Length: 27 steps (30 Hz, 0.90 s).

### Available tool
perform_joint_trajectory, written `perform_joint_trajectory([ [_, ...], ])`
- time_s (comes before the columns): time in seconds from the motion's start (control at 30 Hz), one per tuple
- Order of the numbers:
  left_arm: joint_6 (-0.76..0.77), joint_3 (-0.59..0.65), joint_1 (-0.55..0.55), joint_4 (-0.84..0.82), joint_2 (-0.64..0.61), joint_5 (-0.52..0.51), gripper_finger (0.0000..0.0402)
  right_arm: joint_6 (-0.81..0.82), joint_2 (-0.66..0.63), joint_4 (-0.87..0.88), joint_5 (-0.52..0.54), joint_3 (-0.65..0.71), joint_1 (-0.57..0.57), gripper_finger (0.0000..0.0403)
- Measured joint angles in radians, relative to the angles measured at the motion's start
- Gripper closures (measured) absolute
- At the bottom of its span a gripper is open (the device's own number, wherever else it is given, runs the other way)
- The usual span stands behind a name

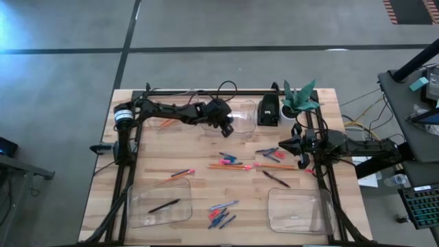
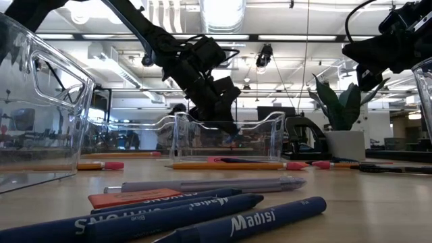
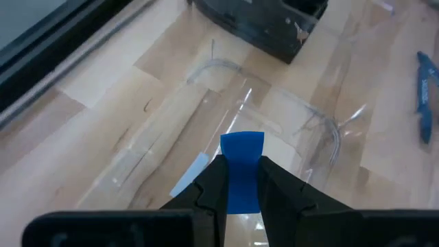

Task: Sort crayons/erasers/pens/pencils in bins
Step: Put the blue eraser into the top right transparent bin

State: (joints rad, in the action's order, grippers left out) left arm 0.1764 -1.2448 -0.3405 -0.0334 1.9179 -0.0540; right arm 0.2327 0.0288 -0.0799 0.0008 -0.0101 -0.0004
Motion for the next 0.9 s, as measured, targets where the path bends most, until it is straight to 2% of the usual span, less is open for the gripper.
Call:
perform_joint_trajectory([
  [0.9, -0.059, 0.028, 0.002, -0.041, -0.001, 0.001, 0.0352, 0.000, 0.000, 0.000, 0.000, 0.000, 0.000, 0.0380],
])
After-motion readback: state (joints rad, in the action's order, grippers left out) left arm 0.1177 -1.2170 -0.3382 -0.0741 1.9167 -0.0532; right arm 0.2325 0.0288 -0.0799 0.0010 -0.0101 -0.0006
